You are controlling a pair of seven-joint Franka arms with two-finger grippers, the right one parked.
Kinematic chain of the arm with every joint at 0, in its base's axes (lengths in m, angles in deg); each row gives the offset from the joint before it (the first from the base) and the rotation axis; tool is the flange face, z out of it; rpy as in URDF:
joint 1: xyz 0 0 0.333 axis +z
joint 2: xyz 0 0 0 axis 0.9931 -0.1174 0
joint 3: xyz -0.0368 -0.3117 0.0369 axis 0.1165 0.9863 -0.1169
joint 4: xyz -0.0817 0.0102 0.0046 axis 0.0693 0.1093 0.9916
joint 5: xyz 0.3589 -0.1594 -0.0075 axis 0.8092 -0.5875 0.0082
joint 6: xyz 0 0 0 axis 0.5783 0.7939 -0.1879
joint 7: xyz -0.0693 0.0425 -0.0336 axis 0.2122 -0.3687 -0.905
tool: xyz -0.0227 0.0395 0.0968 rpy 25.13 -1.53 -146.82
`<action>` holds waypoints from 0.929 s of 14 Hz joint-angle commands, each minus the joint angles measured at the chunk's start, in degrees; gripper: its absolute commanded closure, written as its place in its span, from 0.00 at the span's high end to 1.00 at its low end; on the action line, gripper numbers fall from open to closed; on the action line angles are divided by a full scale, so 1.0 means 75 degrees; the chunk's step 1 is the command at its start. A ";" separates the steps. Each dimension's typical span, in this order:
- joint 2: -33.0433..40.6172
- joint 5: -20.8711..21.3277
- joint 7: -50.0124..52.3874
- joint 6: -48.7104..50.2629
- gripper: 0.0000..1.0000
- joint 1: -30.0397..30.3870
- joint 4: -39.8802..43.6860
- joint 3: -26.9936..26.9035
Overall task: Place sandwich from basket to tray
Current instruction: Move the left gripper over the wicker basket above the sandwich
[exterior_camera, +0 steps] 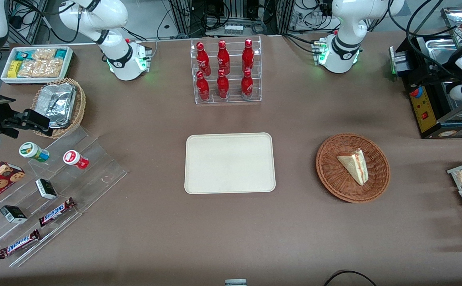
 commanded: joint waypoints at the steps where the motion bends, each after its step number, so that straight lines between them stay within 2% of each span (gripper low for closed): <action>1: -0.0155 0.0160 0.0014 0.0037 1.00 -0.0078 0.0236 -0.0038; 5: -0.0879 0.0207 0.0247 -0.0547 1.00 -0.0066 0.0154 -0.0038; 7: -0.1419 0.0196 0.1122 -0.1225 1.00 -0.0055 -0.0067 -0.0050; 11: -0.2017 0.0172 0.3571 -0.4081 1.00 -0.0090 -0.1635 -0.0038; 13: -0.2287 0.0184 0.4299 -0.5428 1.00 -0.0113 -0.2548 -0.0038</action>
